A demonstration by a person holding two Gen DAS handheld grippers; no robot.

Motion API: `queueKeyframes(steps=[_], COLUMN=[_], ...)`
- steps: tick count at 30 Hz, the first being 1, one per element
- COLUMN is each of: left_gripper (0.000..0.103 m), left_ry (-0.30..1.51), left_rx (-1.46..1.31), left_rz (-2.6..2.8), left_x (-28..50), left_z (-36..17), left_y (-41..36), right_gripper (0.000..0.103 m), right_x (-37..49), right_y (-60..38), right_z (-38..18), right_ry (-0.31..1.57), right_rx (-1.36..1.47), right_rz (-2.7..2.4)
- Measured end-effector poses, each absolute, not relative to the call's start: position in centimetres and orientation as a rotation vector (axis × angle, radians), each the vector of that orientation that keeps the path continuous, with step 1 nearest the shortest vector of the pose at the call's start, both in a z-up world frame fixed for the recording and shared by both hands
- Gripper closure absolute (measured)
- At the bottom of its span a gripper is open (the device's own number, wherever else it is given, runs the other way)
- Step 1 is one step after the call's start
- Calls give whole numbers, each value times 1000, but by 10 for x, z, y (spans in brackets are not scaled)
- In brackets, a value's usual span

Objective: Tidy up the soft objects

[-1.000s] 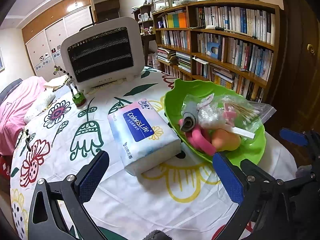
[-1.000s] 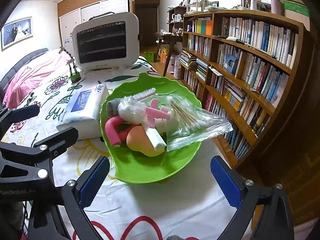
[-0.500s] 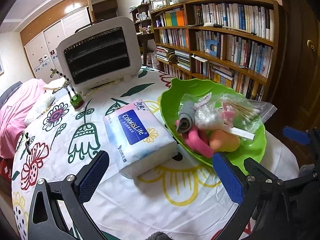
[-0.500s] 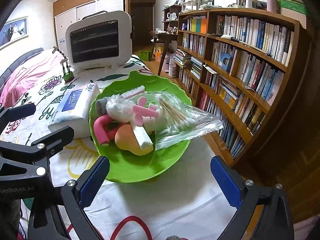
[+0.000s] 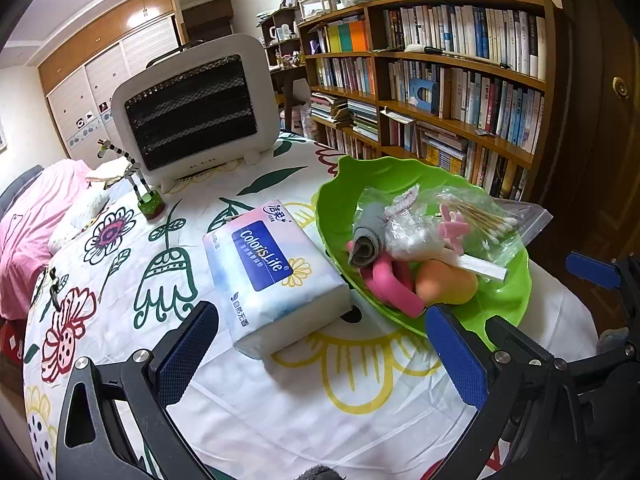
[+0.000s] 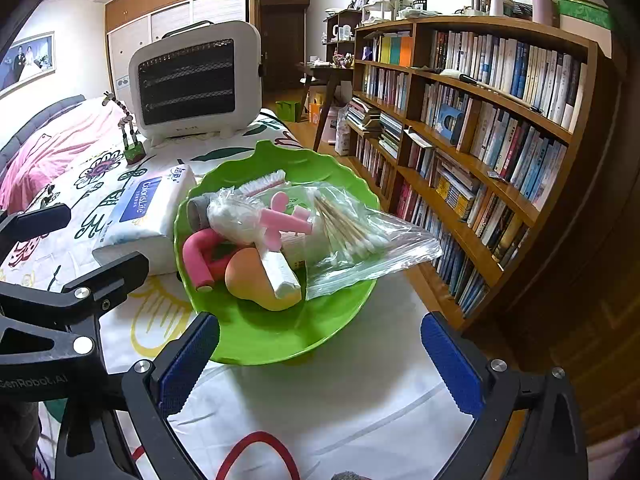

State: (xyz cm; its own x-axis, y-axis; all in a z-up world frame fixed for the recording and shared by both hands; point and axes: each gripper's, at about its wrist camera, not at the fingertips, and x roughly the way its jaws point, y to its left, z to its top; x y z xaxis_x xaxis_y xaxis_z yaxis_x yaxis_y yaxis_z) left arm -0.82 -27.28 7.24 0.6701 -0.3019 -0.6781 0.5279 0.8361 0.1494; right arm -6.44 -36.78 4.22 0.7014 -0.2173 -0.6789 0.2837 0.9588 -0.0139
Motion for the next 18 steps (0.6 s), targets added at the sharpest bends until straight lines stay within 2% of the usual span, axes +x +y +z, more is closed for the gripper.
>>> queueKeyframes(steps=[18], left_gripper=[0], left_ry=[670], left_rx=[366], left_rz=[-448], left_x=[-6], left_z=[71], left_y=[-270], right_gripper=[0], right_x=[-64], right_y=[-366], right_z=[42], right_ry=[745], right_rx=[95], right_rz=[-278])
